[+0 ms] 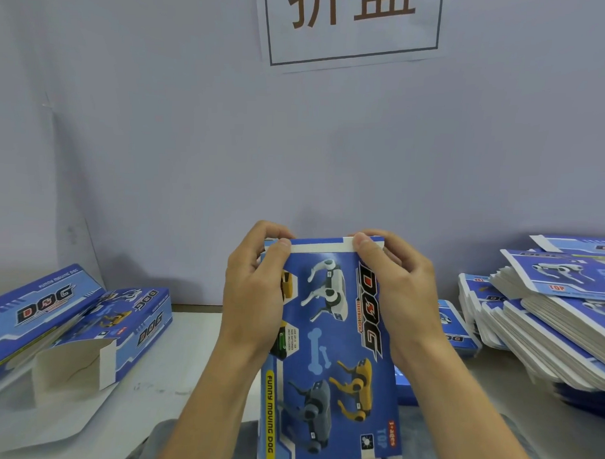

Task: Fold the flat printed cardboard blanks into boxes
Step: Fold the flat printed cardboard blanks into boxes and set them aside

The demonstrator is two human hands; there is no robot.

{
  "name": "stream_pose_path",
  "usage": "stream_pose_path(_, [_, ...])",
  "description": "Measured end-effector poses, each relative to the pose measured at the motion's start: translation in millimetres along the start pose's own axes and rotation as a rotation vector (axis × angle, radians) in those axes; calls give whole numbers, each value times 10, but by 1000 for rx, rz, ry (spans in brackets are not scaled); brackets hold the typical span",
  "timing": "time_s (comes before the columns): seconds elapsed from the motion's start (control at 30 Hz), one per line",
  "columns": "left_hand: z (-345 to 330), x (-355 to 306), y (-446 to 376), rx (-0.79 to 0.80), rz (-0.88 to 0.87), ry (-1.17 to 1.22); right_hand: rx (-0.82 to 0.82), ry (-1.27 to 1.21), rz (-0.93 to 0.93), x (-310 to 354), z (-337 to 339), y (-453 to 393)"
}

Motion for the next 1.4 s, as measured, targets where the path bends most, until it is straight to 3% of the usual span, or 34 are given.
stream_pose_path(0.3, [-34,59,0,58,-26,17,169,-80,-178,71,58,12])
stream_pose_path(0.7, [-8,79,-13,18,-4,-20,179,-77,-162,68,7,5])
stream_pose_path(1.0, [7,13,2,32,68,49,288,-83,-75,12,35,62])
stream_pose_path(1.23, [11,61,-12,8,11,19,170,-73,4,-36,21,60])
stream_pose_path(1.4, [46,51,-8,101,-53,-78,128,-46,53,-78,35,50])
Point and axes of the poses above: each hand's wrist, its own y-axis away from the middle knuckle, its own z-axis out of the back of the hand, x = y × z, the point moved 1 cm from there along -y, towards the middle knuckle, and after that the axes turned 10 degrees about -z, right-handed, at the moved point
